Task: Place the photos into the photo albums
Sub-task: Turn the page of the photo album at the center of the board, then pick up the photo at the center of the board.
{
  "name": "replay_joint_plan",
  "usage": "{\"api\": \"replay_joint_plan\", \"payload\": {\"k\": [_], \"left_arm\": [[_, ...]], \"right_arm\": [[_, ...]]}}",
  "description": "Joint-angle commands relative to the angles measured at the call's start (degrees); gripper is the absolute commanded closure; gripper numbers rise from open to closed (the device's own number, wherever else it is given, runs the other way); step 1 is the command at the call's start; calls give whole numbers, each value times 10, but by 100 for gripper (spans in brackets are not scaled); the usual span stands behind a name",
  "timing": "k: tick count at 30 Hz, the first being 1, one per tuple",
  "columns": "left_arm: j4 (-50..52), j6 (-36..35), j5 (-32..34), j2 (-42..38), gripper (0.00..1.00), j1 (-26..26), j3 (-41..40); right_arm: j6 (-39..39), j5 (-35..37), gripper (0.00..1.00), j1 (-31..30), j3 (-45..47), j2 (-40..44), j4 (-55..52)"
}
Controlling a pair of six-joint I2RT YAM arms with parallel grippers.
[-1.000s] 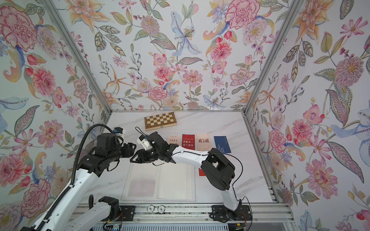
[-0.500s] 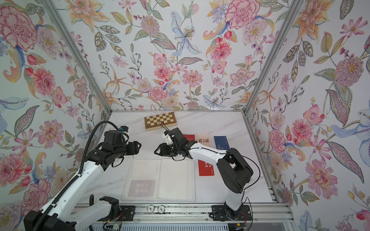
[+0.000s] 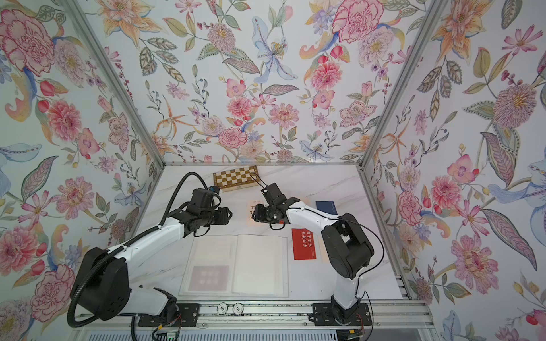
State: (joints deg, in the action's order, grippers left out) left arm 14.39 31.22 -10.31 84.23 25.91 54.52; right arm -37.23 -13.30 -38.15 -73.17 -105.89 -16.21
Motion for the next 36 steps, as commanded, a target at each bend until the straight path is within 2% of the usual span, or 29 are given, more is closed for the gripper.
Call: {"api": "replay_joint_plan", "payload": {"k": [1, 10, 16, 21, 28, 36], "left_arm": [[-48, 12, -9, 46, 48, 10, 46], [-78, 12, -14, 214, 50, 11, 133], [-78, 12, -26, 284, 51, 12, 196], [-57, 3, -18, 317, 51, 11, 240], [-36, -6, -26, 360, 62, 9, 279], [-33, -7, -36, 375, 62, 10, 285]], "right_arm": [[18, 31, 52, 7, -28, -31, -32], [37, 63, 52, 32, -98, -97, -66], [46, 59, 52, 38, -150, -130, -93], [43, 62, 52, 34, -148, -133, -97], [45, 60, 54, 33, -138, -136, -97], [46, 53, 55, 22, -138, -143, -96]]}}
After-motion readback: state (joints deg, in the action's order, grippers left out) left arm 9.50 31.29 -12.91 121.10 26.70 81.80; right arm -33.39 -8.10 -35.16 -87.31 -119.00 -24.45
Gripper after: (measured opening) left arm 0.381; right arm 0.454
